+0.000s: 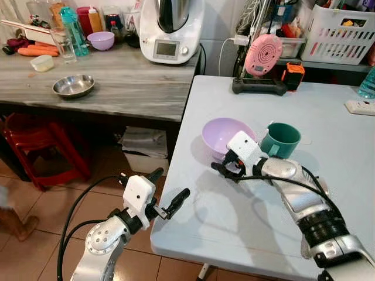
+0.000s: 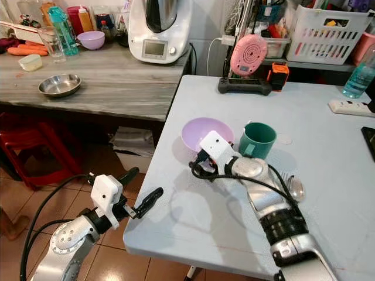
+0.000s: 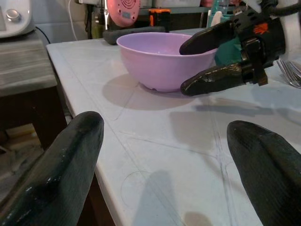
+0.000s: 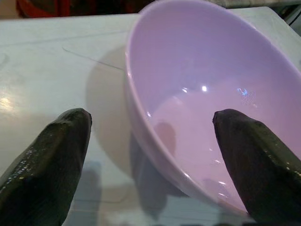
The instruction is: Setting the table
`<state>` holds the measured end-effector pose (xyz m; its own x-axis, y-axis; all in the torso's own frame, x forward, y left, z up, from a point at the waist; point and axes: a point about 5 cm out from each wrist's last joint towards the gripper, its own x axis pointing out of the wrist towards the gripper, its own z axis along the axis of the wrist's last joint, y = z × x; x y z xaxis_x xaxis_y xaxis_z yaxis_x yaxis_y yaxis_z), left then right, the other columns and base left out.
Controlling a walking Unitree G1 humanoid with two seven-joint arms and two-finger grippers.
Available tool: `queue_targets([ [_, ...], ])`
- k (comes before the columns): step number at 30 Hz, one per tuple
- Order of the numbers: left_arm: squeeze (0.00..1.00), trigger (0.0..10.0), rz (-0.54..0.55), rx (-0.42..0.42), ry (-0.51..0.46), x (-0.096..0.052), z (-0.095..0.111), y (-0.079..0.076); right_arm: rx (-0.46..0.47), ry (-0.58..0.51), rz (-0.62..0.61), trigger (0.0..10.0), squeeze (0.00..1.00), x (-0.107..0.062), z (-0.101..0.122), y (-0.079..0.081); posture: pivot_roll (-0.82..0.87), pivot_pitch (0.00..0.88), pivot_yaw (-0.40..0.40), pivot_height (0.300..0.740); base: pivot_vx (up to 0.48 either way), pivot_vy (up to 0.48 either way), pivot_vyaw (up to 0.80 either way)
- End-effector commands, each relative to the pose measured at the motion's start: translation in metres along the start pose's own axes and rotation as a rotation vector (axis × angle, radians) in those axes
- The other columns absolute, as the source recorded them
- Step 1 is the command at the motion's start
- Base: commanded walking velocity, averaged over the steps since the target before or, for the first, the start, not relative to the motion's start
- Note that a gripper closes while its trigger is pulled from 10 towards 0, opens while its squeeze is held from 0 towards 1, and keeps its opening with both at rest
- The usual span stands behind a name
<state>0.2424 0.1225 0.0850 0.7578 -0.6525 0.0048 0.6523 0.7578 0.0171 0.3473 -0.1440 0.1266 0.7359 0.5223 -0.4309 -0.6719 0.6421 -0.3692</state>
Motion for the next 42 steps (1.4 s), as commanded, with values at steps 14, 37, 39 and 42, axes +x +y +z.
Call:
queue_targets([
  [14, 0.0, 10.0, -0.034, 0.004, -0.017, 0.002, 0.007, -0.002, -0.1, 0.032, -0.021, 0.0, 0.0, 0.0, -0.012, -0.012, 0.04, 0.0, -0.001, 0.74, 0.0, 0.0, 0.0],
  [37, 0.0, 10.0, -0.031, -0.004, -0.01, 0.001, 0.005, 0.0, -0.205, 0.017, -0.049, 0.0, 0.0, -0.002, -0.014, -0.017, 0.05, 0.0, 0.004, 0.74, 0.0, 0.0, 0.0],
  [39, 0.0, 10.0, -0.029, -0.004, -0.01, 0.002, 0.004, 0.0, -0.211, 0.008, -0.055, 0.0, 0.0, -0.002, -0.014, -0.016, 0.05, 0.0, 0.005, 0.74, 0.0, 0.0, 0.0],
  [42, 0.0, 10.0, -0.027, -0.003, -0.008, 0.002, 0.004, 0.001, -0.217, 0.004, -0.058, 0.0, 0.0, -0.001, -0.014, -0.016, 0.05, 0.0, 0.006, 0.74, 0.0, 0.0, 0.0],
])
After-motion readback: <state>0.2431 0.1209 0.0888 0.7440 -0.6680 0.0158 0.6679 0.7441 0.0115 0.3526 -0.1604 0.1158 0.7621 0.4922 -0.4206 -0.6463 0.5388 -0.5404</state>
